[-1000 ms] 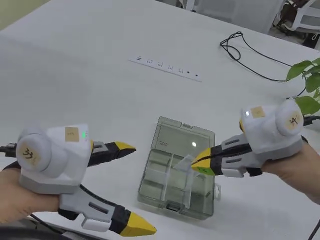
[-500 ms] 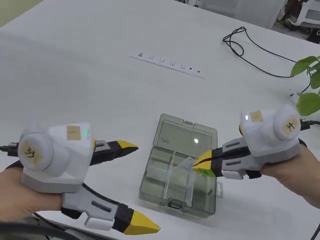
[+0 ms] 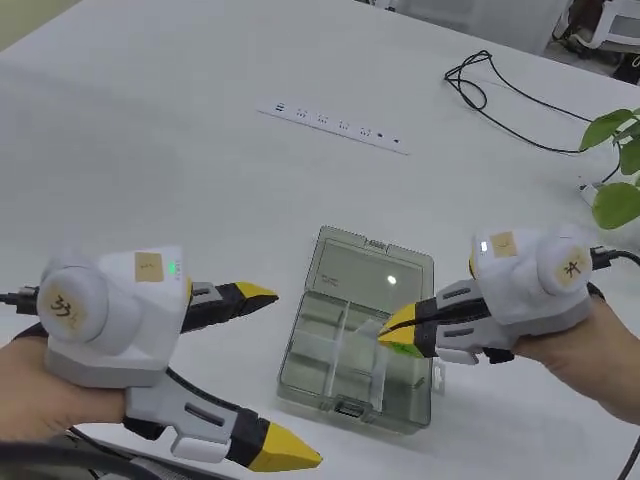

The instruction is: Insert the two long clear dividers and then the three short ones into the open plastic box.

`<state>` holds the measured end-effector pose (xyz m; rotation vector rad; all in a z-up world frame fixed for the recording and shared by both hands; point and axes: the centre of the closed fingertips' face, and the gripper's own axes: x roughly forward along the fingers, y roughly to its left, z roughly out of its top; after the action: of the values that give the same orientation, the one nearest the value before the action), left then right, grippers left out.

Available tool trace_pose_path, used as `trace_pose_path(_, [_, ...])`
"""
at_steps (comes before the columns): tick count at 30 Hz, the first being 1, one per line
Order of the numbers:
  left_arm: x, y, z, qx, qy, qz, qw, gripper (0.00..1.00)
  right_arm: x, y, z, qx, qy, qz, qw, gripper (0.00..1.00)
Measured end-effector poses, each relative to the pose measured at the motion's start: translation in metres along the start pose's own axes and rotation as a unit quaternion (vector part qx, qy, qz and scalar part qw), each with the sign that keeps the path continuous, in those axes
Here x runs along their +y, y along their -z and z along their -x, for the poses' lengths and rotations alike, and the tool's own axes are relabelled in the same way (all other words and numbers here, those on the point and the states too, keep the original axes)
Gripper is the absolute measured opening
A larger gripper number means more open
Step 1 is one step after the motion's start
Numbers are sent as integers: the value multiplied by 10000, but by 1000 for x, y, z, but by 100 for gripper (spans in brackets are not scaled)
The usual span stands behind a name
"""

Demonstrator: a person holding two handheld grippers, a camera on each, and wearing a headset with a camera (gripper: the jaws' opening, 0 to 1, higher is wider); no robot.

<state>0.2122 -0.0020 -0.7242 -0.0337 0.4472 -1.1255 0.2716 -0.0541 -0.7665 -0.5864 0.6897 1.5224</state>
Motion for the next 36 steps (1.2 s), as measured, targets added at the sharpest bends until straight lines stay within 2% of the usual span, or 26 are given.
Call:
trace_pose_path(8, [0, 0, 0, -14, 4, 10, 10000, 100, -1, -1, -4, 5, -37, 0, 10000, 2])
trace_pose_path(11, [1, 2, 1, -1, 10, 18, 10000, 100, 0, 1, -7, 102, -52, 55, 9999, 2])
trace_pose_path(17, [1, 3, 1, -1, 29, 26, 10000, 99, -1, 1, -10, 136, -76, 6, 9999, 2])
trace_pose_path(27, [3, 5, 1, 3, 42, 47, 10000, 99, -1, 11, -26, 552, -132, 25, 9984, 2])
trace_pose_path(36, [4, 6, 2, -8, 36, 79, 10000, 99, -1, 23, -39, 978, -159, 152, 9950, 3])
